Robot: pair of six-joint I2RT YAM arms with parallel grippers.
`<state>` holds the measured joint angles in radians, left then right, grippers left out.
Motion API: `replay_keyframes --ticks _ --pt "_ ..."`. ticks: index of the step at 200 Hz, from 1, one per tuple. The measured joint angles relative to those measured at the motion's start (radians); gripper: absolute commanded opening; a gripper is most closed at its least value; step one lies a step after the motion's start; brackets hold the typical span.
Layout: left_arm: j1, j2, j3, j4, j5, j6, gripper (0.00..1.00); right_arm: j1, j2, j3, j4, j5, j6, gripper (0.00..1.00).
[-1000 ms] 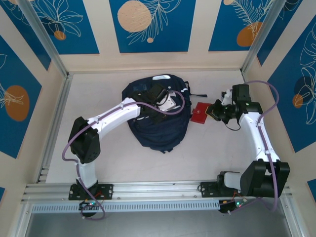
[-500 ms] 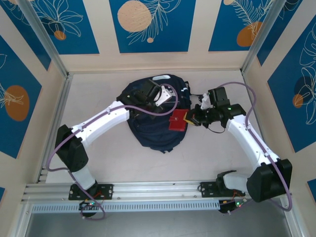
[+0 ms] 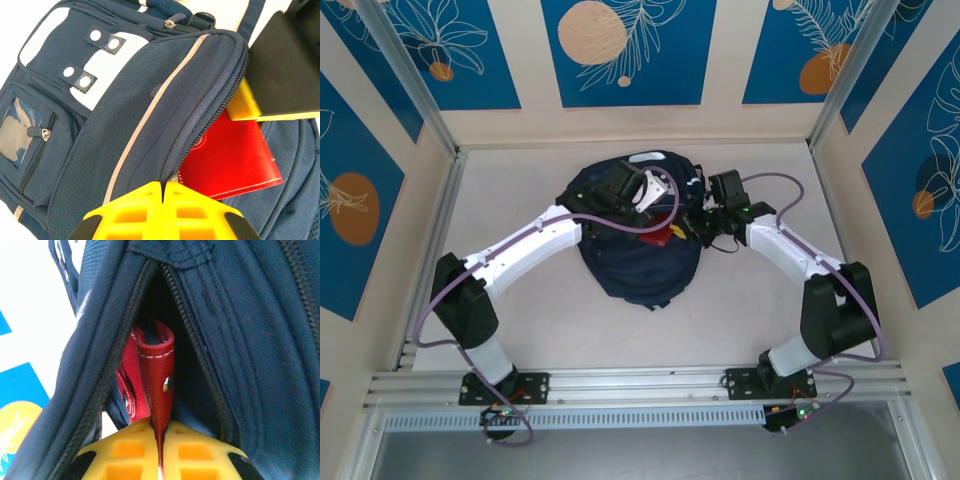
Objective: Pack books, pencil case, and school supplies into a backpack
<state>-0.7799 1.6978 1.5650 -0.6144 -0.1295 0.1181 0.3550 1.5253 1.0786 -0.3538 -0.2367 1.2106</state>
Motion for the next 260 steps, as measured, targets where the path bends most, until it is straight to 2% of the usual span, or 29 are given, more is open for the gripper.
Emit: replay_keyframes --ticks 18,30,46,59,94,127,138,162,187,213,260 --pt "0.001 0.002 0.005 0.002 -0.008 -0.025 0.00 0.023 0.056 0.029 0.048 0.019 0.069 0.12" --pt "0.003 0.009 0.016 0.005 -0.013 -0.043 0.00 0.037 0.080 0.034 0.090 0.033 0.118 0.20" --pt "0.007 0.023 0.039 0.003 -0.015 -0.069 0.00 0.051 0.099 0.034 0.144 0.043 0.151 0.36" --pt "0.013 0.037 0.061 0.001 -0.018 -0.092 0.00 0.053 0.101 0.034 0.174 0.045 0.169 0.43" --pt "0.026 0.058 0.087 0.002 0.000 -0.146 0.00 0.046 0.051 -0.016 0.211 0.042 0.175 0.45" --pt "0.025 0.065 0.089 0.000 0.058 -0.179 0.00 0.022 -0.108 -0.116 0.153 0.043 0.130 0.45" --pt "0.026 0.067 0.089 -0.001 0.077 -0.193 0.14 0.013 -0.177 -0.135 0.115 0.055 0.104 0.47" --pt "0.031 0.066 0.089 -0.006 0.119 -0.237 0.50 -0.002 -0.291 -0.148 0.021 0.094 0.039 0.53" --pt "0.052 0.035 0.051 0.006 0.172 -0.288 0.72 -0.009 -0.366 -0.158 -0.068 0.137 -0.034 0.59" --pt "0.094 -0.077 -0.078 0.018 0.203 -0.316 0.79 -0.009 -0.370 -0.153 -0.136 0.158 -0.112 0.61" --pt "0.230 -0.296 -0.401 0.103 0.239 -0.288 0.77 0.014 -0.289 -0.103 -0.191 0.150 -0.205 0.62"
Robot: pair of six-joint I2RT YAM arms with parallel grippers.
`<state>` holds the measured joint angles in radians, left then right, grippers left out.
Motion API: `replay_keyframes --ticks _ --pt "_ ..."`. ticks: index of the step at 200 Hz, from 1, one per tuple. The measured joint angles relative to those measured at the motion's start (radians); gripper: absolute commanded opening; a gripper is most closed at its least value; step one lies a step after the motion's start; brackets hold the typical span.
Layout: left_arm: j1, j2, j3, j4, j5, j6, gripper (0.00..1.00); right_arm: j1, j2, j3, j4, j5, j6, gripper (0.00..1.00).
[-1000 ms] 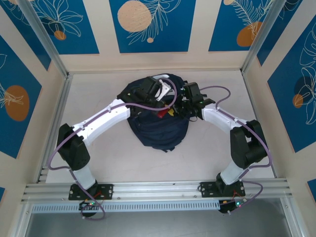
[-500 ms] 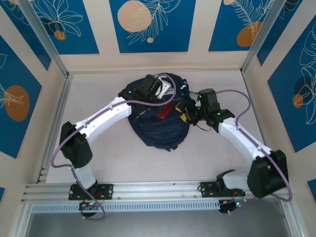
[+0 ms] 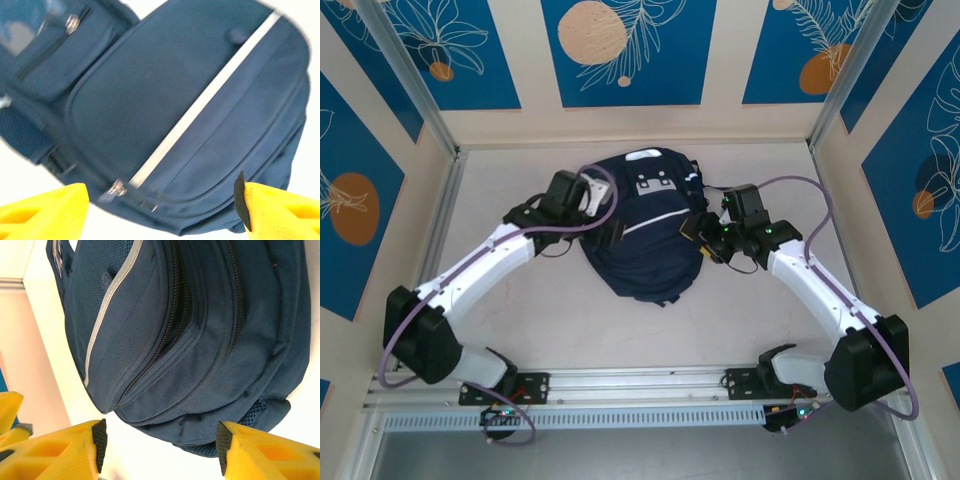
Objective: Pack books, pencil case, and school supplies into a backpack
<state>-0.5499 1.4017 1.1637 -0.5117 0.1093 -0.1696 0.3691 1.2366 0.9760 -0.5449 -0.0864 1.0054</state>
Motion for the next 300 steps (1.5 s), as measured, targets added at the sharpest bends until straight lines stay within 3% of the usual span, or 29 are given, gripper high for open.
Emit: replay_keyframes --ticks 37,92,191,239,270,300 --pt "0.088 -0.015 -0.178 0.070 0.079 0.070 0.68 0.014 0.054 0.021 -0.003 -0.027 -0.023 0.63" --pt "0.108 0.051 -0.192 0.131 0.165 0.225 0.41 0.033 0.076 0.028 -0.011 -0.045 -0.027 0.63" --pt "0.146 0.177 -0.107 0.100 0.196 0.365 0.38 0.074 0.076 0.028 -0.025 -0.045 -0.027 0.71" --pt "0.150 0.253 -0.052 0.043 0.269 0.411 0.30 0.076 0.076 0.028 -0.025 -0.045 -0.026 0.71" --pt "0.153 0.297 -0.018 0.010 0.313 0.435 0.18 0.076 0.076 0.028 -0.026 -0.045 -0.026 0.71" --pt "0.153 0.301 -0.018 0.002 0.315 0.436 0.01 0.077 0.076 0.028 -0.029 -0.044 -0.027 0.71"
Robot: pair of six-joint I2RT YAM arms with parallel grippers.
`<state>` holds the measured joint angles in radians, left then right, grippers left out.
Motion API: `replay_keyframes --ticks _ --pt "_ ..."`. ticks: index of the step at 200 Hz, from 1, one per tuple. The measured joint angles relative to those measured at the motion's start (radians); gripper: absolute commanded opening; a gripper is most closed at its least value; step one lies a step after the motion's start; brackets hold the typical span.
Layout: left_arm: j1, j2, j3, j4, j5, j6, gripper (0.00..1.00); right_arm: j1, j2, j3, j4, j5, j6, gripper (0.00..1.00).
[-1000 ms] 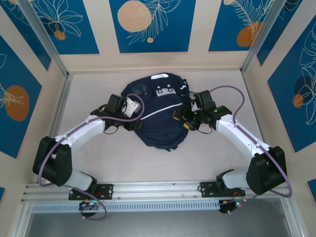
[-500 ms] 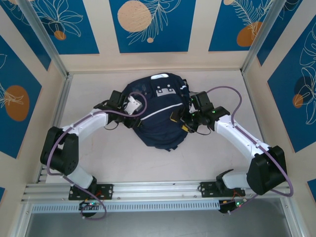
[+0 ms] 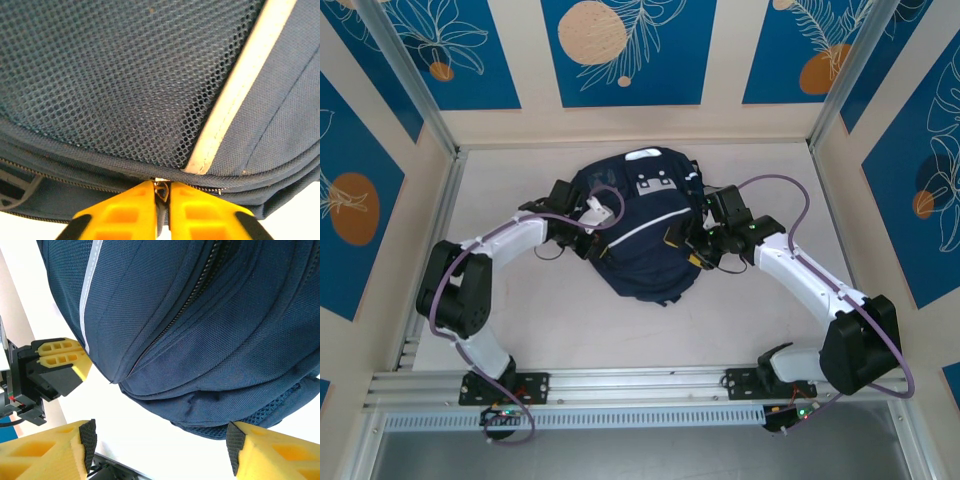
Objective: Pack books, pencil case, and school supplies into a backpack
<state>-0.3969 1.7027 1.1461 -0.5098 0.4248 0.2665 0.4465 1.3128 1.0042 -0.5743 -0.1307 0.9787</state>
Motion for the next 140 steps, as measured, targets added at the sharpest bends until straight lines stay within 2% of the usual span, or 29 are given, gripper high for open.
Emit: replay_keyframes --ticks 38,84,117,140 --pt "0.000 -0.040 -0.010 -0.004 -0.017 -0.002 0.00 0.032 0.011 0.000 0.000 0.013 0.000 0.70" --pt "0.000 -0.142 -0.038 -0.003 -0.037 -0.048 0.00 0.114 0.100 0.000 0.013 0.061 0.008 0.68" --pt "0.000 -0.214 -0.096 0.002 -0.031 -0.109 0.00 0.146 0.160 -0.003 0.073 0.078 0.028 0.55" --pt "-0.001 -0.261 -0.140 0.014 -0.026 -0.159 0.00 0.152 0.183 -0.019 0.134 0.075 0.049 0.52"
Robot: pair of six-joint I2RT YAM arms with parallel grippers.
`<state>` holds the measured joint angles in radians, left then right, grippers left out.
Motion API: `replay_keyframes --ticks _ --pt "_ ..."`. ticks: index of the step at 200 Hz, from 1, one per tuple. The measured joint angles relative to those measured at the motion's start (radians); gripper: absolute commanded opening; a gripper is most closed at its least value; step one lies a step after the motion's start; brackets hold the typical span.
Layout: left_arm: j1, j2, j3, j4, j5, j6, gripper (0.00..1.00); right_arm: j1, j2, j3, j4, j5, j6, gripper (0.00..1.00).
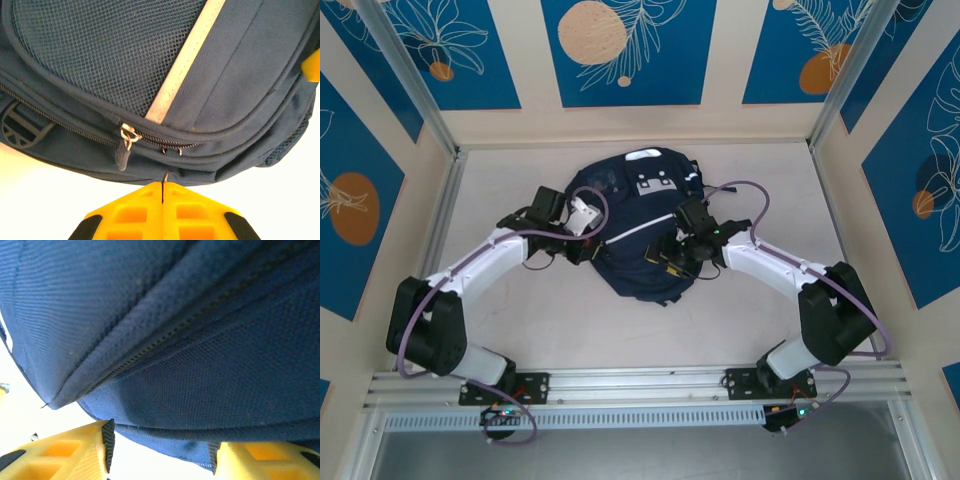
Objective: Pack books, pencil case, and school supplies into a backpack
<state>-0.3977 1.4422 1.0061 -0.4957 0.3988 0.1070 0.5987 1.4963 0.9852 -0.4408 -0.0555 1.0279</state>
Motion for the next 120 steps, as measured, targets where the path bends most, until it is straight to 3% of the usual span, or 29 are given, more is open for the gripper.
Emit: replay_keyframes --ticks 16,36,77,120 --pt "0.000 -0.028 -0.027 0.008 -0.019 -0.021 0.25 0.002 0.000 -0.006 0.014 0.000 0.009 0.52" --pt "0.000 -0.032 -0.037 0.011 -0.044 -0.026 0.40 0.003 0.000 -0.006 0.021 0.004 0.012 0.52" --pt "0.000 0.017 -0.037 0.047 -0.052 -0.019 0.44 0.003 0.000 -0.006 0.022 0.004 0.011 0.51" --pt "0.000 0.114 -0.012 0.054 -0.052 0.002 0.40 0.003 0.000 -0.006 0.022 0.004 0.011 0.51"
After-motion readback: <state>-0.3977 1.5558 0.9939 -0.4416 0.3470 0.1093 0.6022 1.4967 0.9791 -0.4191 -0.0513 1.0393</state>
